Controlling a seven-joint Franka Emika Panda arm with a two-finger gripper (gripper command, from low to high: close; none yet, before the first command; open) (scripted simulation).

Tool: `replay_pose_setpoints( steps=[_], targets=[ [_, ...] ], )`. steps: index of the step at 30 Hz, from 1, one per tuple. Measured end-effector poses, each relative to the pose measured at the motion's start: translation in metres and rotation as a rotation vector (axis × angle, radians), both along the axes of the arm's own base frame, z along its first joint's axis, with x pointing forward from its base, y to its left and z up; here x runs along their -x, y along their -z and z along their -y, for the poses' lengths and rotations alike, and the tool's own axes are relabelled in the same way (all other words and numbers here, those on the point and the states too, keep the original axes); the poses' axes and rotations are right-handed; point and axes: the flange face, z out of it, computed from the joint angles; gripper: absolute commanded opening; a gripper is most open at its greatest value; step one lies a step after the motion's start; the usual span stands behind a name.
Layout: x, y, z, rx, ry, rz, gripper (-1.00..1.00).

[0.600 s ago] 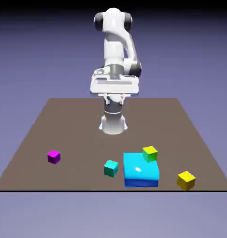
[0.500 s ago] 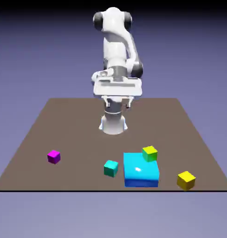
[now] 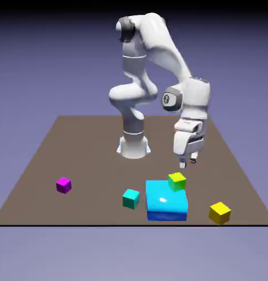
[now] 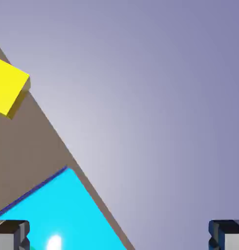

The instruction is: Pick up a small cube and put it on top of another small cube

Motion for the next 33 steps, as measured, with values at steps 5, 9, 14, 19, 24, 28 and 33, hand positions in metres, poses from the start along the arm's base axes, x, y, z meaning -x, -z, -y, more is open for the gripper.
replay_pose_setpoints(
  steps=[5, 9, 14, 19, 24, 28, 33],
  targets=[
    [-0.003, 0.05, -0.059, 0.224, -0.222, -0.097, 0.0],
    [0.003, 0.091, -0.106, 0.415, -0.394, -0.159, 0.0],
    [0.02, 0.144, -0.16, 0.67, -0.592, -0.215, 0.0],
    [0.043, 0.19, -0.205, 0.91, -0.746, -0.243, 0.0],
    [0.023, 0.24, -0.171, 0.91, -0.746, -0.243, -1.0],
    [0.054, 0.178, -0.223, 0.884, -0.753, -0.211, -1.0],
    [0.038, 0.131, -0.184, 0.752, -0.513, -0.237, -1.0]
  ],
)
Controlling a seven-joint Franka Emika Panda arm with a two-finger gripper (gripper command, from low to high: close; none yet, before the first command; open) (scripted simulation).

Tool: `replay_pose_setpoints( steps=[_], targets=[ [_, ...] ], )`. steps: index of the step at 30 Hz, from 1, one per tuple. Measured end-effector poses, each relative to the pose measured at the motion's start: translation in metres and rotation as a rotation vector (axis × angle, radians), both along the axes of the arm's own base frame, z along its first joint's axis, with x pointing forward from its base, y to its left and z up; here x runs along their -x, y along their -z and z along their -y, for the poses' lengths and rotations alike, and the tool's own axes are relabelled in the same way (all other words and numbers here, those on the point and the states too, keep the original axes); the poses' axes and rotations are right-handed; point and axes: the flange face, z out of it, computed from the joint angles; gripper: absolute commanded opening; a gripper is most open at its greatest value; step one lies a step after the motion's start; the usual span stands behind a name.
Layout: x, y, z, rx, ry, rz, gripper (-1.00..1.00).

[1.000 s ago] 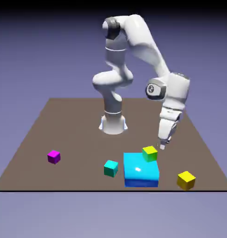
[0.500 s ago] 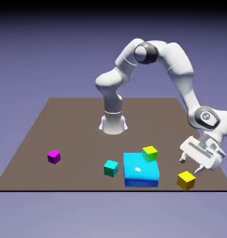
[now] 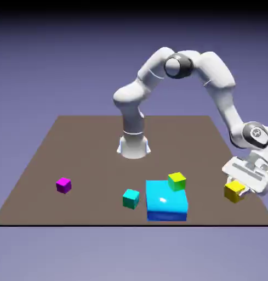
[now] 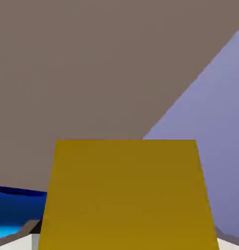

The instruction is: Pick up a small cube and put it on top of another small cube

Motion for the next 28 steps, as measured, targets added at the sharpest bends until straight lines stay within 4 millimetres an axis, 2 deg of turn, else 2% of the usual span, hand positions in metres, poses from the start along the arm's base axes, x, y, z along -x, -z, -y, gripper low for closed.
replay_pose_setpoints(
  steps=[7, 14, 17, 19, 22, 23, 25, 28],
  targets=[
    [-0.023, -0.05, 0.09, -0.068, 0.378, 0.046, -1.0],
    [-0.036, -0.055, 0.214, -0.021, 0.74, 0.027, -1.0],
    [-0.037, 0.002, 0.322, 0.085, 0.905, -0.123, -1.0],
    [-0.036, 0.005, 0.328, 0.091, 0.914, -0.133, -1.0],
    [-0.015, 0.051, 0.358, 0.091, 0.914, -0.132, -1.0],
    [-0.013, 0.055, 0.36, 0.09, 0.914, -0.133, 1.0],
    [-0.013, 0.055, 0.361, 0.091, 0.912, -0.131, 1.0],
    [-0.035, 0.009, 0.331, 0.092, 0.912, -0.131, 1.0]
  ],
)
